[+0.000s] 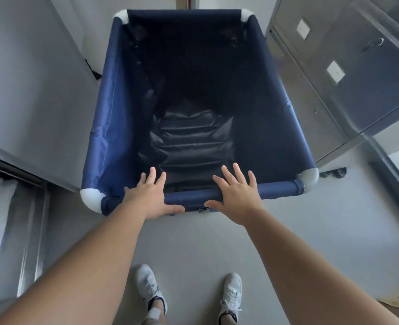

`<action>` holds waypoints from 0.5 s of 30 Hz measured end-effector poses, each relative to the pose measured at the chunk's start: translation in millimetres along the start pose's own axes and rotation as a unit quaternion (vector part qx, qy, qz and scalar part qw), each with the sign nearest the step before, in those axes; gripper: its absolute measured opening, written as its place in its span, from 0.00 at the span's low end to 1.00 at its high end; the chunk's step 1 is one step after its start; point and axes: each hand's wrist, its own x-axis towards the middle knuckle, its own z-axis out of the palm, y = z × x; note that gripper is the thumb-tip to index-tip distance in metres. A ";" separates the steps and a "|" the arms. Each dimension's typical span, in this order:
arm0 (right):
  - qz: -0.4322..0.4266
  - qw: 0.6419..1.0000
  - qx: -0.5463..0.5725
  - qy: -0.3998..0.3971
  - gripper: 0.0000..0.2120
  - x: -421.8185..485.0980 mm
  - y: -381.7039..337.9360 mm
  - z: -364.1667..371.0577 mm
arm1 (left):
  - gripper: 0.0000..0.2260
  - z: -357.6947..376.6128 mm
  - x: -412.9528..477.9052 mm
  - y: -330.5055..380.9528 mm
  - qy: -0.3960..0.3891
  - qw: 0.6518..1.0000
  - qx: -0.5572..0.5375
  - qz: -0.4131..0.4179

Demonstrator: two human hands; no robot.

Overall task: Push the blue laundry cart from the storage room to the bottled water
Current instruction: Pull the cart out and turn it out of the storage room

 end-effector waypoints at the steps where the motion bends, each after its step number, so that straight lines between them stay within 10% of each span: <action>1: -0.010 1.000 -0.001 0.003 0.44 2.8 5.4 -1.0 | 0.60 2.8 -0.4 3.6 0.007 1.000 -0.005 -0.006; 15: -0.087 0.995 -0.040 -0.011 0.46 53.4 46.1 -27.3 | 0.59 11.4 7.7 38.5 0.142 0.988 -0.034 -0.042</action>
